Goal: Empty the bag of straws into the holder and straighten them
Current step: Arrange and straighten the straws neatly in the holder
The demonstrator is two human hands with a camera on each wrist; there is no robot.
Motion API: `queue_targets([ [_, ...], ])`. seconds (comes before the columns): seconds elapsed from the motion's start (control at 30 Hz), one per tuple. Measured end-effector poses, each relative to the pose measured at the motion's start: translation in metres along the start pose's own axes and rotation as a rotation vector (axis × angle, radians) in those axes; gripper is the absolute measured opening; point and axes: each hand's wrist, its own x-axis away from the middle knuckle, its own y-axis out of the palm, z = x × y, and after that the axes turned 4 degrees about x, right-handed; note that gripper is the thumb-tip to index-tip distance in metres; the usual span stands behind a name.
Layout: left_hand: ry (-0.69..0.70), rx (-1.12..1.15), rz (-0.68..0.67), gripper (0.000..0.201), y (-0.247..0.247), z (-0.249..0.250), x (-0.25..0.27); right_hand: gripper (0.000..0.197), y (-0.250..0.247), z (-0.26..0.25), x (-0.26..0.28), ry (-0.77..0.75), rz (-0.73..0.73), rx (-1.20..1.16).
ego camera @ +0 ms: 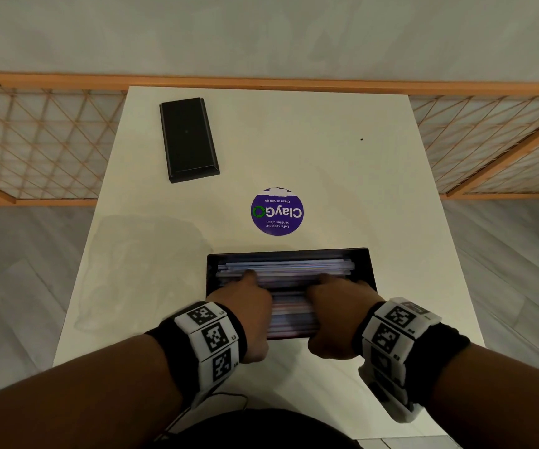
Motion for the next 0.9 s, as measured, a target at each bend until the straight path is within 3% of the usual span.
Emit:
queue_targets([
  [0.13, 0.027, 0.004, 0.028, 0.048, 0.0009, 0.0027, -0.0007, 0.051, -0.0011, -0.0052, -0.0019, -0.059, 0.012, 0.039],
  [0.43, 0.012, 0.021, 0.074, 0.055, 0.0082, -0.0004, -0.0003, 0.038, 0.0, -0.0068, -0.0007, -0.02, -0.005, 0.032],
  [0.63, 0.01, 0.013, 0.067, 0.051, 0.0065, 0.0003, 0.0003, 0.052, 0.0057, -0.0056, -0.0007, -0.02, 0.037, 0.032],
  [0.9, 0.019, 0.013, 0.093, 0.048, 0.0072, 0.0019, 0.0013, 0.054, 0.0053, -0.0073, -0.0002, -0.025, 0.058, 0.009],
])
